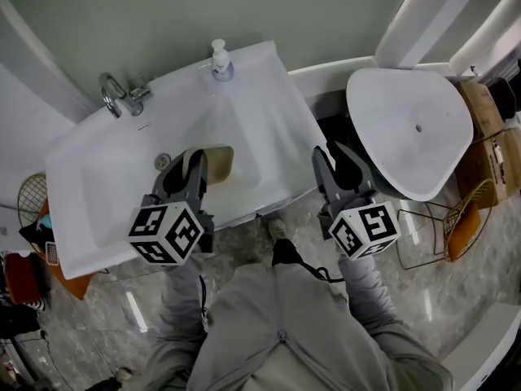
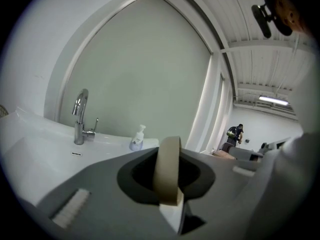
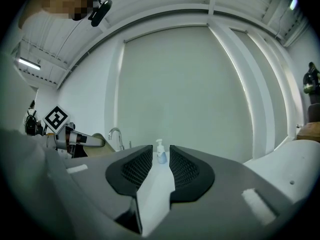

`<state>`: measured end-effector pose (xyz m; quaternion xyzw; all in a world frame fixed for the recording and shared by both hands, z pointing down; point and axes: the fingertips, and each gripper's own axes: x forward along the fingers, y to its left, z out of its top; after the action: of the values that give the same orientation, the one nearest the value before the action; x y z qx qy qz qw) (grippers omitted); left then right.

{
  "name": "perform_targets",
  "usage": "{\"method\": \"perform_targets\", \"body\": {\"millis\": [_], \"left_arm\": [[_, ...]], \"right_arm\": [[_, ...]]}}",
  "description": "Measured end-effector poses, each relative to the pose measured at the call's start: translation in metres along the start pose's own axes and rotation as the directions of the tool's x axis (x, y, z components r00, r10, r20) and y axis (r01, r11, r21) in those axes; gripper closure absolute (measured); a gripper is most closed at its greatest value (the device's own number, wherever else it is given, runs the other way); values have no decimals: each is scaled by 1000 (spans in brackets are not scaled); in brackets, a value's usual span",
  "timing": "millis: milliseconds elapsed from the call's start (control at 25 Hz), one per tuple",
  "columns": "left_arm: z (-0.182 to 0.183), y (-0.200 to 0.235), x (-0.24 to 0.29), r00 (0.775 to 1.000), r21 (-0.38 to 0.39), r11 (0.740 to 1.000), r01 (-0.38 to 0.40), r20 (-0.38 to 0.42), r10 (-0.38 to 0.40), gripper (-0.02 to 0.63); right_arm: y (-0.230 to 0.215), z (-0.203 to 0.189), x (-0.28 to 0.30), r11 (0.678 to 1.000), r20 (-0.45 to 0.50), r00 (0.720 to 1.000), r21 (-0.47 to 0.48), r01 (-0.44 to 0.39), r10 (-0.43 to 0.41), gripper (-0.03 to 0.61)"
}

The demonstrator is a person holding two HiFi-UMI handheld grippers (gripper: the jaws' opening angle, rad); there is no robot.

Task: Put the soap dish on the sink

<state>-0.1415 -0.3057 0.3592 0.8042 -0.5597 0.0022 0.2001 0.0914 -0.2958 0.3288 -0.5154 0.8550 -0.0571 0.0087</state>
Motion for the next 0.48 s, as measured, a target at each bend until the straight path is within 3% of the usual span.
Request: {"method": "perform_targets", "body": {"millis": [480], "left_arm": [[-30,12,121,992,-46,999,3,-130,-8,518]], "right_arm": [[-53,-19,68,999,-52,998,20,-26,27,492]]}}
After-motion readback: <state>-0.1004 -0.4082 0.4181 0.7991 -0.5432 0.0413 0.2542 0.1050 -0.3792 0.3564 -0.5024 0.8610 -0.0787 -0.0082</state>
